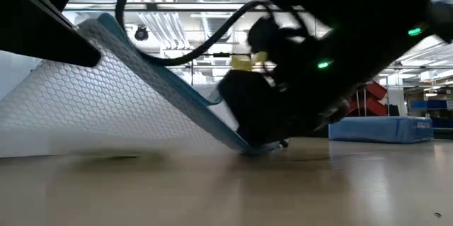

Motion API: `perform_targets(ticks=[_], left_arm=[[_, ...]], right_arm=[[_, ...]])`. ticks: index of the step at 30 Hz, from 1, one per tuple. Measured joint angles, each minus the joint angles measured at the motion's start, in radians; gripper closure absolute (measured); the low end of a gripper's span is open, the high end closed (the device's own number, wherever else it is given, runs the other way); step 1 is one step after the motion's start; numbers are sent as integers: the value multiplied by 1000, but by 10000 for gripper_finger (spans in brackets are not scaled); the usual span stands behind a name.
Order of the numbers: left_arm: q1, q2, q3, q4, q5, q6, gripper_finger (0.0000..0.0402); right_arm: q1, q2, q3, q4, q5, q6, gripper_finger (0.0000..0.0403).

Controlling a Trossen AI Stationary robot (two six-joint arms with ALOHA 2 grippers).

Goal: Unpack backpack
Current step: Remove the chocolate bar from the blue zip bag

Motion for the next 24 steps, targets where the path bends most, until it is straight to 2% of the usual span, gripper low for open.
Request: perform_targets(ticks=[4,10,14,18,24], left_arm=[[0,0,-6,-1,-1,0,402],[0,0,-18,-1,0,-7,402],[0,0,-32,-2,0,-32,402],[1,0,-53,-2,0,-55,402],[16,0,-64,-1,-1,-61,402]], right_arm=[[-16,21,3,63,-23,-45,227],[7,-8,-2,27,-15,-123,380],[70,-75,-3,-58,-57,-89,384],[157,-156,-2,-254,-92,38,396],[319,-278,0,-628,-128,424,395]])
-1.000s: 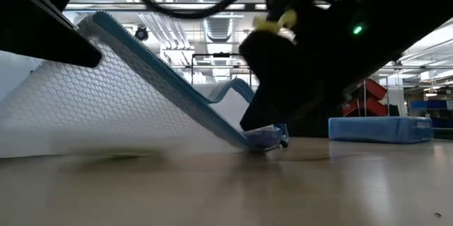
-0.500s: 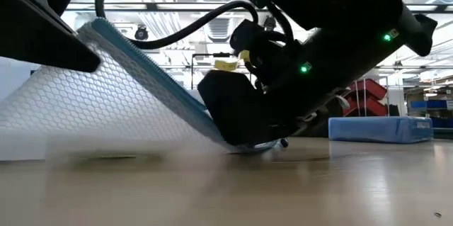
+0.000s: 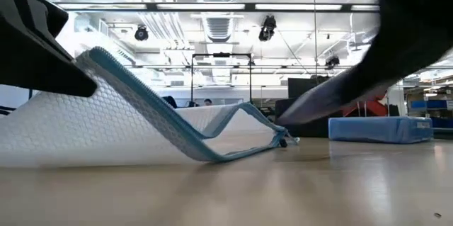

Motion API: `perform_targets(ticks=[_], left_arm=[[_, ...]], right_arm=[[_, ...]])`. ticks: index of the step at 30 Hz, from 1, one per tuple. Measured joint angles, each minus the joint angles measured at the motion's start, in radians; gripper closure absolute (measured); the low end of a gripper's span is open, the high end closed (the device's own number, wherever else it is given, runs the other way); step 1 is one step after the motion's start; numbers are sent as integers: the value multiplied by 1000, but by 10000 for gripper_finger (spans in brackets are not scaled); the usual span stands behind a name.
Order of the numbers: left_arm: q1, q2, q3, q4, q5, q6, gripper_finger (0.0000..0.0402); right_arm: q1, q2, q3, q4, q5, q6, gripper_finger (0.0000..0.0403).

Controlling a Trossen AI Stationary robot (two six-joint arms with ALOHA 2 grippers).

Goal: Unpack backpack
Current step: Remove the chocolate bar from the blue zip bag

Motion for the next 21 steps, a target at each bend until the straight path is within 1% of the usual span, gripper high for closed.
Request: perform_targets(ticks=[2,5,7,9,13,15,18,21], left_arm=[[11,0,0,2,-1,0,402],[25,0,0,18,-1,0,402],[34,0,0,32,-1,3,402],[40,0,0,50,-2,18,402],[50,0,0,89,-2,43,402],[51,0,0,109,-2,62,402],[53,0,0,132,-2,87,402],[59,0,-1,159,-2,112,402]], right_arm=[[50,-14,-1,-147,-24,175,395],[118,-22,-2,-313,-113,429,395],[157,-12,-3,-375,-182,557,395],[184,4,-6,-390,-225,646,395],[198,34,-7,-389,-289,759,396],[198,55,-9,-389,-296,796,395],[170,78,-9,-382,-299,815,393],[132,94,-9,-354,-300,787,386]])
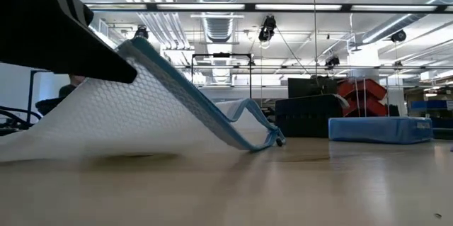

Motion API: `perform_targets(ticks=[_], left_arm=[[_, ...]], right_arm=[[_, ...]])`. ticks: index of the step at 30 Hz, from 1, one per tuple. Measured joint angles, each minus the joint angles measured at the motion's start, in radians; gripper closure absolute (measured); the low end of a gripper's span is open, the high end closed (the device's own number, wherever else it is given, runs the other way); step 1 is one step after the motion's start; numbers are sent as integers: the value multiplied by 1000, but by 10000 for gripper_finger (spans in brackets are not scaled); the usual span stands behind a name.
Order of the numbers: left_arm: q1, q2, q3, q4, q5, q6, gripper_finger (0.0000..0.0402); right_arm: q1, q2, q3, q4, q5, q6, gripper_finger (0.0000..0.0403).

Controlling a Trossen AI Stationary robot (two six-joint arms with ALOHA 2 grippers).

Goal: Unpack backpack
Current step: Remove the chocolate bar from the blue zip bag

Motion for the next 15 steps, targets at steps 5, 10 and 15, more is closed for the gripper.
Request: perform_targets(ticks=[5,10,15], left_arm=[[3,0,0,7,2,4,402],[0,0,0,7,38,1,402],[-1,0,0,7,56,3,402]], right_arm=[[-59,0,0,-8,-80,-65,365],[-72,0,0,-39,-148,-86,325],[-66,-2,13,-39,-165,-123,275]])
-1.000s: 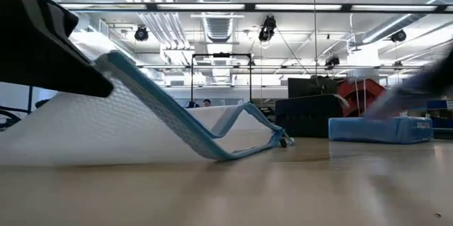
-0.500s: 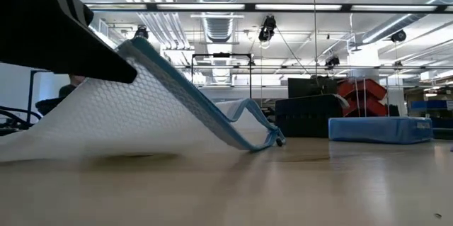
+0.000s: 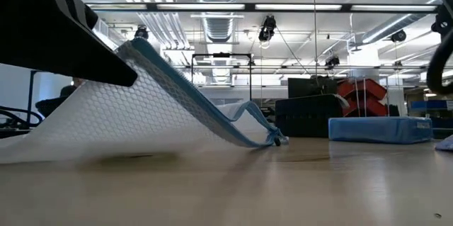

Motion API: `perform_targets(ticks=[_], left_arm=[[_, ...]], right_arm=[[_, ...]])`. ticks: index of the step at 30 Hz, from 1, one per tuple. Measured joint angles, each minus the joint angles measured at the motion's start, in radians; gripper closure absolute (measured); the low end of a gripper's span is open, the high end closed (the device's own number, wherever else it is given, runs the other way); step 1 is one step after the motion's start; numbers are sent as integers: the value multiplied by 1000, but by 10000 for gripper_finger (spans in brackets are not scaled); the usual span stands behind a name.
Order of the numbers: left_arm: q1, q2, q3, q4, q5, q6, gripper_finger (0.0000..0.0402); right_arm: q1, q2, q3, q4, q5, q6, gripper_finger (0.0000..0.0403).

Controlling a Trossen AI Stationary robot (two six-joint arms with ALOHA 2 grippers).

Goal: Unpack backpack
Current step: Remove the chocolate bar from the blue zip bag, then remove the green earphone from the blue zip bag

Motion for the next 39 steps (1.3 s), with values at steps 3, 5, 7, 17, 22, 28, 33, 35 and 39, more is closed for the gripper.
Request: perform_targets(ticks=[3,5,7,17,22,28,33,35,39], left_arm=[[0,0,0,2,0,12,402],[0,0,0,3,1,17,402],[0,0,0,5,0,31,402],[-91,-6,0,21,-24,132,402],[-129,-7,0,26,-17,68,402],[-139,-8,0,25,59,1,401],[-140,-10,0,11,60,-1,384],[-136,-11,0,-11,60,11,371],[-132,-14,0,-103,56,39,336]], right_arm=[[0,-7,26,-14,0,-60,243],[0,-8,56,-56,0,-101,222],[0,-8,90,-106,16,-148,203],[-66,-2,89,363,579,-801,154],[-188,46,54,819,579,-1326,166],[-322,58,52,957,444,-1502,189],[-377,60,21,990,348,-1532,200],[-375,60,14,1046,342,-1550,201],[-369,64,13,1150,365,-1692,199]])
